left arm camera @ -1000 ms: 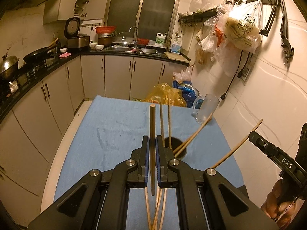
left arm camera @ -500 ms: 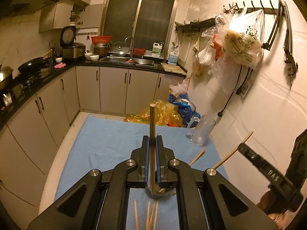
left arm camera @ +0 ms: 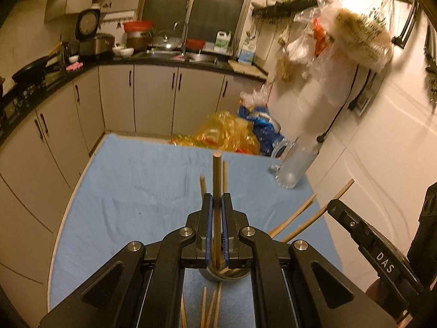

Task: Organize utensils
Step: 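Lower the left tool's chopstick into the cup and open it while the right tool releases its own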

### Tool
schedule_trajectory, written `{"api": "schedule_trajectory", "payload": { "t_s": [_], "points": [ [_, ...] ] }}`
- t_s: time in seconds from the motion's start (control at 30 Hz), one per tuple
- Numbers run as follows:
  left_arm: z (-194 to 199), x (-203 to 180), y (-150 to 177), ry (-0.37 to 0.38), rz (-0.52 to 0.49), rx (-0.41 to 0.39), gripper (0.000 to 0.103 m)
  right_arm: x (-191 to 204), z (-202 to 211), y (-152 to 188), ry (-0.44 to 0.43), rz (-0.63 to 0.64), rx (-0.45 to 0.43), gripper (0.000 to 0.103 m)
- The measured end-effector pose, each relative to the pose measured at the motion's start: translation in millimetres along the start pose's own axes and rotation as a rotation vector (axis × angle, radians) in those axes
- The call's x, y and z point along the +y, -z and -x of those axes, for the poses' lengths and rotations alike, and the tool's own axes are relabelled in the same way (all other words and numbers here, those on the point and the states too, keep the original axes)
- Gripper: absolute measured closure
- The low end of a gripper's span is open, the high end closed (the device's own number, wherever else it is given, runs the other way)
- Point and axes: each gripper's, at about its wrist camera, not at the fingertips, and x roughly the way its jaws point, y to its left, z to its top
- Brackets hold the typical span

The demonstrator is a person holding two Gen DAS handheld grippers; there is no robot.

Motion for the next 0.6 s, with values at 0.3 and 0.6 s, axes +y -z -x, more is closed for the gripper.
{"api": "schedule_trajectory", "payload": {
  "t_s": [0.3,0.6],
  "points": [
    [-28,9,12,0.001,0.003,0.044,0.097,-6,-35,17,0.009,-0.001,0.072,0.097],
    [-24,15,15,0.016,0.001,0.022,0.097,-7,-39,18,0.016,0.007,0.068,0.096]
  ]
}}
